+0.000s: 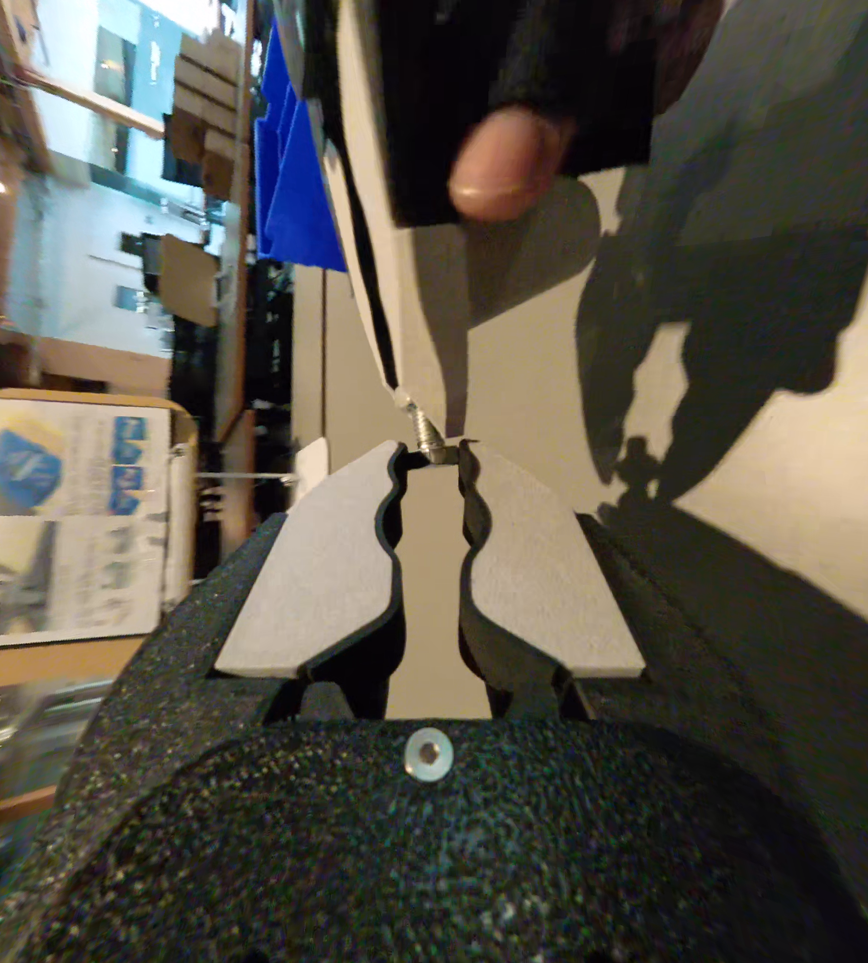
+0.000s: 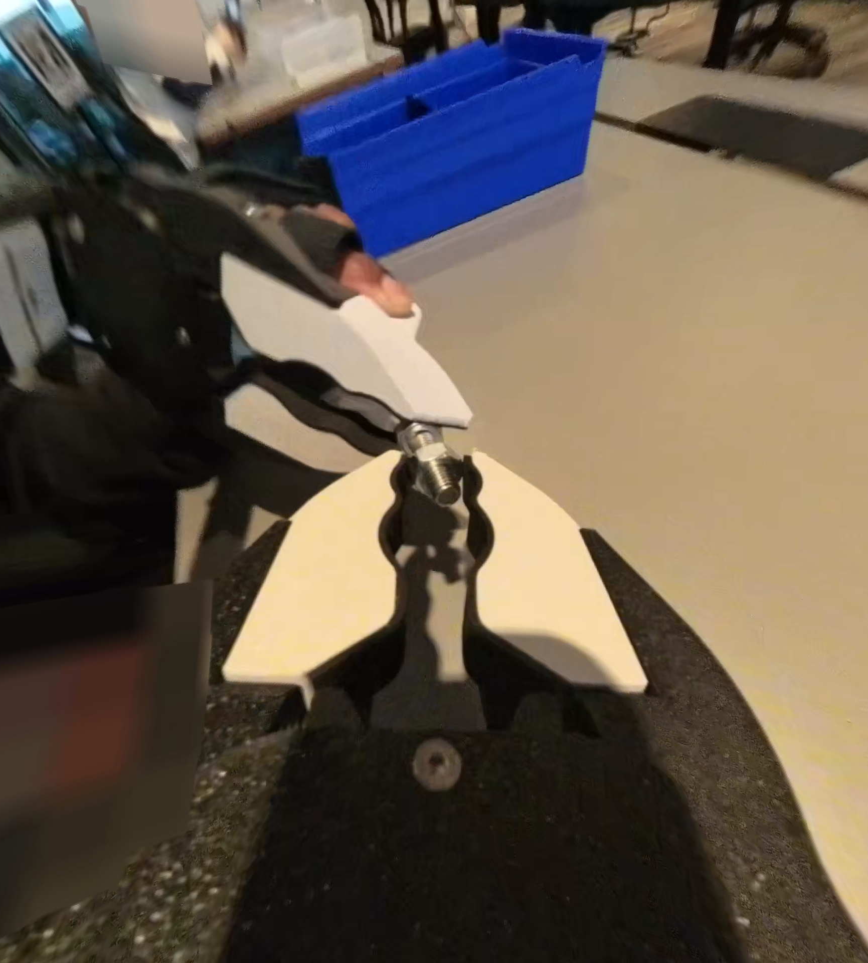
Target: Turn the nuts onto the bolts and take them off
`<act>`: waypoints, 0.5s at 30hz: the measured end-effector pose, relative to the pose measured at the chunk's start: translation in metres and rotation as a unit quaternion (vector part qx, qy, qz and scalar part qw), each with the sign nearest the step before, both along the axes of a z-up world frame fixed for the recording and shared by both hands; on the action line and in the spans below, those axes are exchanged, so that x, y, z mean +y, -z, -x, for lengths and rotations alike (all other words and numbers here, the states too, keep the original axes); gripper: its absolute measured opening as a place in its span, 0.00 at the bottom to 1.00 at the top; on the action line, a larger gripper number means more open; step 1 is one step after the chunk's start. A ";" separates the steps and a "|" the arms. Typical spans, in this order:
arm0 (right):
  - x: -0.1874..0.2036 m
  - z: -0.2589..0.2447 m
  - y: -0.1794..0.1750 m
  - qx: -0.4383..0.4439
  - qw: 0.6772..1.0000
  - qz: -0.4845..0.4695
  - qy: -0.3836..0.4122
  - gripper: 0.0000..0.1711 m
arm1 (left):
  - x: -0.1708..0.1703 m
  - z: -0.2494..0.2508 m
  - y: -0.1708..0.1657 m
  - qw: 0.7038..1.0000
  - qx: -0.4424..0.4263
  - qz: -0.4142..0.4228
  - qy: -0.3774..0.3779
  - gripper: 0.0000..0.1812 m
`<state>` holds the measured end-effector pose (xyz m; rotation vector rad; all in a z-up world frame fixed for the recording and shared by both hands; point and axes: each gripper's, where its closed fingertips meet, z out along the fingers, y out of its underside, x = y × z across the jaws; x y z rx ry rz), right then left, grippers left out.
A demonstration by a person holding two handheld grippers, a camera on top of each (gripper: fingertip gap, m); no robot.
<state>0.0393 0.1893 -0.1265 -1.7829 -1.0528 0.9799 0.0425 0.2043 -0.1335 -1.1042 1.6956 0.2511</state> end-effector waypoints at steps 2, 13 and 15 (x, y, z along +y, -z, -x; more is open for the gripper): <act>0.000 0.001 -0.002 0.052 0.997 0.059 -0.007 0.12 | 0.001 0.000 -0.002 1.000 0.003 -0.012 -0.007 0.10; -0.008 -0.009 -0.033 0.050 0.992 -0.101 -0.063 0.17 | -0.009 0.001 -0.012 0.968 -0.133 0.209 0.033 0.10; -0.012 -0.007 -0.031 0.020 0.985 -0.155 -0.068 0.17 | -0.015 -0.002 -0.012 0.962 -0.139 0.231 0.047 0.10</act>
